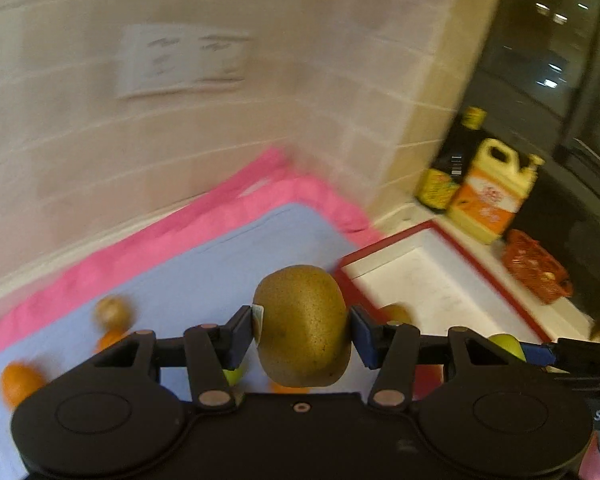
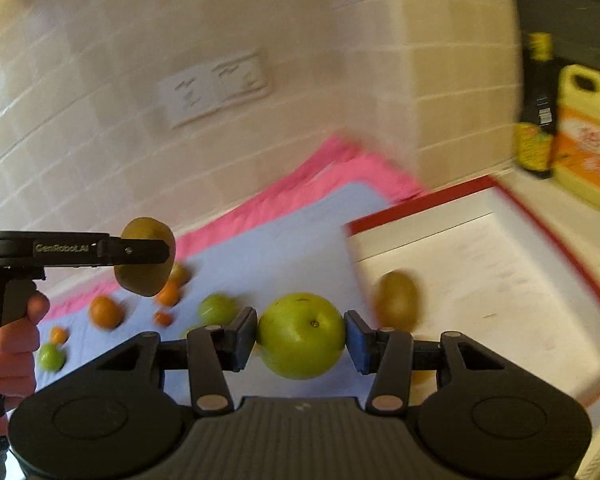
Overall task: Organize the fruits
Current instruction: 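Carry the kiwi into the red box and open the left tool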
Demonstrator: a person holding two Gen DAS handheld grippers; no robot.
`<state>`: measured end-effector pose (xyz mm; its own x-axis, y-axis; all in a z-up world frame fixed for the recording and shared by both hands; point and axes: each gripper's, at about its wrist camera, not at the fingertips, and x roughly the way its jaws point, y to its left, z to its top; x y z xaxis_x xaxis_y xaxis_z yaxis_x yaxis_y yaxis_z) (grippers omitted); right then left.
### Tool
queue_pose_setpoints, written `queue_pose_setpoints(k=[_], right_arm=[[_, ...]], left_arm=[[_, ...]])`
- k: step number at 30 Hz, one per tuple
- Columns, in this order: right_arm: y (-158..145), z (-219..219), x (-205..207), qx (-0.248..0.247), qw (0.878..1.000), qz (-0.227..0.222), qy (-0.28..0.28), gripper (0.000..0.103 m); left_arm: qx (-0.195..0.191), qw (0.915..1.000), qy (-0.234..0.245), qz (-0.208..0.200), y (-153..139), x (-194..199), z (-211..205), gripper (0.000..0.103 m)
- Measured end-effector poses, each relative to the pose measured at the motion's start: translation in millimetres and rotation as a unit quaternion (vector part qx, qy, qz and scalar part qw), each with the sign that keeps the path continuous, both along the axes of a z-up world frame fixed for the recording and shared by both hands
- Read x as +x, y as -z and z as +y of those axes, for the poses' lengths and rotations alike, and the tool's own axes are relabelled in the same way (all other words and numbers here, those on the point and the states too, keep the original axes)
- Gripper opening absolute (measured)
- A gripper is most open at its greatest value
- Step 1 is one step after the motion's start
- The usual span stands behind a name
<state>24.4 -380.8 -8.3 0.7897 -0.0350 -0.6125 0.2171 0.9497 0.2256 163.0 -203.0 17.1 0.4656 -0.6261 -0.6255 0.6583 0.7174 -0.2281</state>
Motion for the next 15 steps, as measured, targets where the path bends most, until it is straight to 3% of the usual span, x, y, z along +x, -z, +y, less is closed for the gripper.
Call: queue_pose_setpoints(k=[7, 15], right_arm=[[-2, -87, -16, 0.004, 0.996, 0.021, 0.087, 0.05], [36, -149, -6, 0.039, 0.99, 0.071, 0.118, 0.05]], left_arm=[[0.003, 0.9968, 0.08, -0.008, -1, 8, -107, 0.063], [0.056, 0.9884, 0.135, 0.041, 46, 18, -223, 0.062]])
